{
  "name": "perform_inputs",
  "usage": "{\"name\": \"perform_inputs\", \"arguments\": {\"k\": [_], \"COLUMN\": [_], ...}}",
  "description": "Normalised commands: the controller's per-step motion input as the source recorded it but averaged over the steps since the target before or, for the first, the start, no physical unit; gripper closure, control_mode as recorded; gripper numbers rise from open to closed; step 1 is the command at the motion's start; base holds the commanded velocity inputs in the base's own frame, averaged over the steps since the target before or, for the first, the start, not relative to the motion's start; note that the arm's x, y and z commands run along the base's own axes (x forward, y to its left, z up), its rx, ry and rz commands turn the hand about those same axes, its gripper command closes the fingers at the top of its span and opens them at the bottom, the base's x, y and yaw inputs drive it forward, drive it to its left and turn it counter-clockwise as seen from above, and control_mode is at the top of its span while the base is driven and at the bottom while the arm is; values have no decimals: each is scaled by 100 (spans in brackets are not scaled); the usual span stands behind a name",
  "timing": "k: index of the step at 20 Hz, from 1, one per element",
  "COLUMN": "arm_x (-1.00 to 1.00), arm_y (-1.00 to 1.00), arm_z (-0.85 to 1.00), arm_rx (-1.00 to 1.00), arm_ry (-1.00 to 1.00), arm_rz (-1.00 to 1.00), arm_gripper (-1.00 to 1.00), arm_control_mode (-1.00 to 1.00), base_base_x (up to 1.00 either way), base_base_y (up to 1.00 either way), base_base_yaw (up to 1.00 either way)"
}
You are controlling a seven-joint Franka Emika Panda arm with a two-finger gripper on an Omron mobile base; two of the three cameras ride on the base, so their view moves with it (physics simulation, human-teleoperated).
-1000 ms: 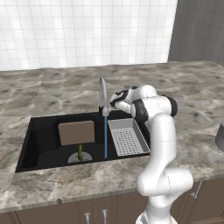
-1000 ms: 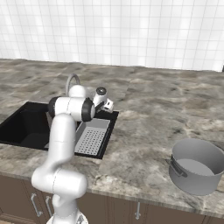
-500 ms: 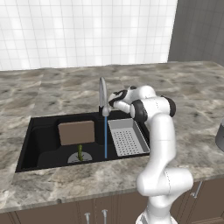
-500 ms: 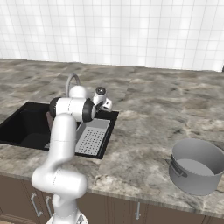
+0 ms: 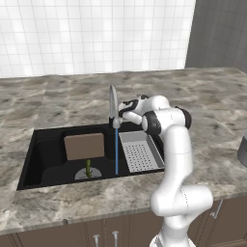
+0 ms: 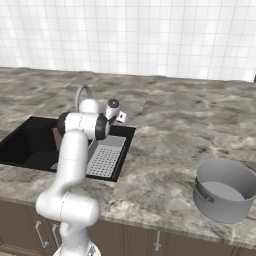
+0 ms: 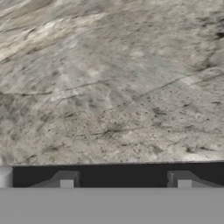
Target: Dump the squash from the pot into the sink. Then turn on the water and wash the squash. Then turn off the water and put the squash back in the pot.
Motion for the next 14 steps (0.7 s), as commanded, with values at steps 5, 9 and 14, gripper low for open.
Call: {"name": "perform_inputs", "arguments": {"k": [5,9,14], "arm_x": [49,52,49], "arm_y": [52,60,63], "arm_z": [0,6,20], "arm_rx": [2,2,1], "arm_ry": [0,0,-1], "arm_rz": [5,5,4], "arm_gripper": [-100,-100,-100], "arm_control_mode": [-100,-100,-100], "base_base_x": [0,0,0], "base_base_y": [0,0,0], "base_base_yaw": [0,0,0]}}
